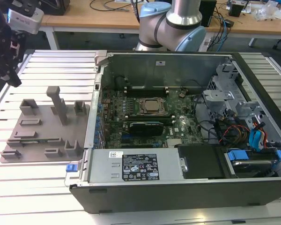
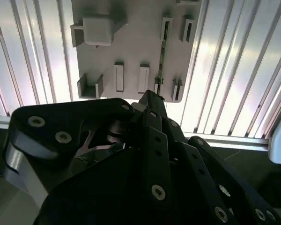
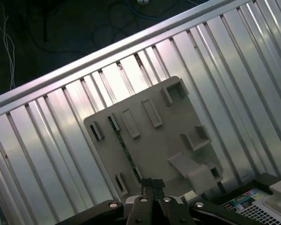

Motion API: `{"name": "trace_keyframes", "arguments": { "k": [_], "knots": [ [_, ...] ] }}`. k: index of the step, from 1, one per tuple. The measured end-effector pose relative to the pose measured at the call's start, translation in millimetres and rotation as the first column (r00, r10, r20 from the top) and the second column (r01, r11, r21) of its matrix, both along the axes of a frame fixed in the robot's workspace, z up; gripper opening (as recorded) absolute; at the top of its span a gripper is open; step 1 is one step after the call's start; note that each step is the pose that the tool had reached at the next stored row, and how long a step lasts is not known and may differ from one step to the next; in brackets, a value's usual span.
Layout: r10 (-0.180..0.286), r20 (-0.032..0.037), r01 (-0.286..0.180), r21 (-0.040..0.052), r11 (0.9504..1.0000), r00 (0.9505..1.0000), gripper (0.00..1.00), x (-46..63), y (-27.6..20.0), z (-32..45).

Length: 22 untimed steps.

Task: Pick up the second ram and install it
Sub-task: 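Pick up the second ram and move it above second insertion slot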

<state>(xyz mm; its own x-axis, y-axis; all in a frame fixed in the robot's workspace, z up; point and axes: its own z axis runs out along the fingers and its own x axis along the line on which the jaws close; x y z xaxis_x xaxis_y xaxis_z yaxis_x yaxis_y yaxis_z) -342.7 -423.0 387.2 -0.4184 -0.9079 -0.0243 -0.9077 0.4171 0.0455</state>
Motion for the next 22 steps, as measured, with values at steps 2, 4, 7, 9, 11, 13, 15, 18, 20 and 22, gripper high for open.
{"name": "trace_keyframes", "arguments": {
  "k": [2,4,7,9,11,13,15,18,20,22],
  "knots": [
    [0.051,0.0,-0.051,0.0,0.9987,0.9987,0.1,0.0,0.0,0.0],
    [0.095,0.0,-0.095,-0.0001,0.9955,0.9955,0.1,0.0,0.0,0.0],
    [0.151,0.0,-0.151,0.0,0.9885,0.9885,0.1,0.0,0.0,0.0],
    [0.176,0.0,-0.176,0.0,0.9845,0.9845,0.1,0.0,0.0,0.0],
    [0.208,0.0,-0.208,-0.0001,0.9782,0.9782,0.1,0.0,0.0,0.0],
    [0.247,-0.0001,-0.247,-0.0001,0.969,0.969,0.1,0.0,0.0,0.0],
    [0.278,0.0,-0.278,0.0,0.9607,0.9607,0.1,0.0,0.0,0.0],
    [0.311,0.0,-0.311,0.0,0.9506,0.9506,0.1,0.0,0.0,0.0],
    [0.335,-0.0001,-0.335,0.0,0.9424,0.9424,0.1,0.0,0.0,0.0],
    [0.358,0.0,-0.358,-0.0001,0.9336,0.9336,0.1,0.0,0.0,0.0]
  ]
}}
